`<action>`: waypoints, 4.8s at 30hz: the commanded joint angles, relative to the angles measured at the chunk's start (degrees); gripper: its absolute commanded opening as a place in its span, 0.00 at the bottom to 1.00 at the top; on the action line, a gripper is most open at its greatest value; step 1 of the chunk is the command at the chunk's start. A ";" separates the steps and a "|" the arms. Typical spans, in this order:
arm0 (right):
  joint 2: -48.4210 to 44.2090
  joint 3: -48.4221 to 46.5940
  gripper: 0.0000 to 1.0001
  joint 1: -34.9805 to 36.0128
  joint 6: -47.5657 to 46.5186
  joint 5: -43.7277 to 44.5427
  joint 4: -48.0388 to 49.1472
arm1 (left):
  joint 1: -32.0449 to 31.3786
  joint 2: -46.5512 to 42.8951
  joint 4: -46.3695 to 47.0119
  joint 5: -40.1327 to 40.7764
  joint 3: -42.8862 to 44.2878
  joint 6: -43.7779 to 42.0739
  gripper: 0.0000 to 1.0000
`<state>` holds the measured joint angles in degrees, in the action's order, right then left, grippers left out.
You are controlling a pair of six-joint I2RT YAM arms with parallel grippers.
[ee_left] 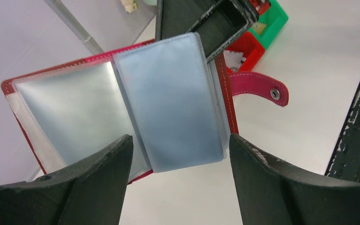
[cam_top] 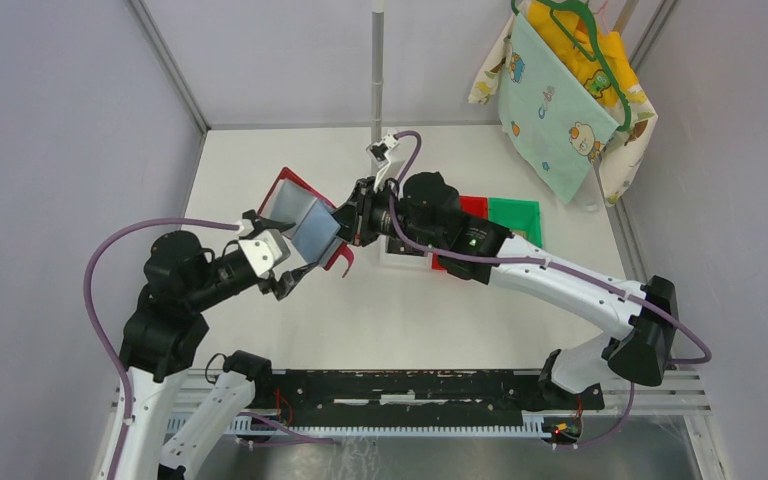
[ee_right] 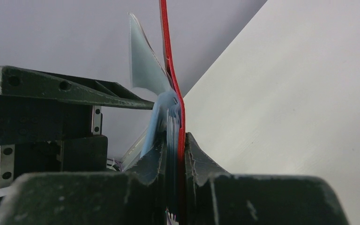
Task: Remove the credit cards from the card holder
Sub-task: Remove the credit card from the card holder.
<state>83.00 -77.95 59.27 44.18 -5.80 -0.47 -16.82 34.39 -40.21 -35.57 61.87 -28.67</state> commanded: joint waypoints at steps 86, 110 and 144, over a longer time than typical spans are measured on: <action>-6.11 8.07 0.00 0.77 -3.24 -18.15 25.99 | 0.04 -2.63 5.18 8.67 3.15 2.93 1.00; -2.04 5.80 0.00 0.59 5.98 -26.55 38.10 | 0.06 0.85 1.36 9.67 5.35 6.32 1.00; -3.47 3.43 0.00 -3.54 12.58 -17.56 29.51 | 0.03 1.03 -3.76 10.25 6.72 3.77 1.00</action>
<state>82.67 -68.60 55.33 54.78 -22.94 25.12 -17.06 35.35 -40.60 -26.89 68.27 -23.49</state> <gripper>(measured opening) 0.140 0.994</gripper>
